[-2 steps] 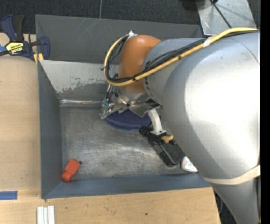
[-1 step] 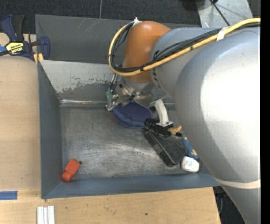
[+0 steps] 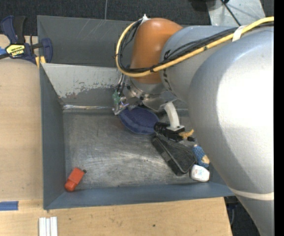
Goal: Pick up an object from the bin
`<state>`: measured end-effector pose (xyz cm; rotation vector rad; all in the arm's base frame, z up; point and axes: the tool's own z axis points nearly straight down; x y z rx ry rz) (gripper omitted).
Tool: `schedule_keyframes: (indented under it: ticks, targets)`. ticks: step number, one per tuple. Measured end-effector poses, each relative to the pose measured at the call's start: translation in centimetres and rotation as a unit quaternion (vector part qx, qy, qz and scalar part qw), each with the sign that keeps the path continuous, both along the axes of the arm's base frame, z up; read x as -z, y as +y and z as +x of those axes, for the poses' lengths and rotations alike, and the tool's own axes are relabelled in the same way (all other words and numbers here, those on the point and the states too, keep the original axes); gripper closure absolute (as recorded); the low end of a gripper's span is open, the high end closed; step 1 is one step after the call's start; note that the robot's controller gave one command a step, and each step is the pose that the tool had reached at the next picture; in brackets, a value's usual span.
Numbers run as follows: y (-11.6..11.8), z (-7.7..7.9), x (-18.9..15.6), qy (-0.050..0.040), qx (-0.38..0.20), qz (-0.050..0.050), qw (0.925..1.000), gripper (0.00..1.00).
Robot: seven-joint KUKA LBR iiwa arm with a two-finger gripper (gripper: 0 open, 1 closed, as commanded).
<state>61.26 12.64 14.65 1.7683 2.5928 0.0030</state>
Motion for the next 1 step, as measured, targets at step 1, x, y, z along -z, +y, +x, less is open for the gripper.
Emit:
schedule_keyframes:
  ticks: [1]
  targets:
    - [-0.06,0.14,-4.8,-0.0008,-0.002,0.0,1.0,1.0]
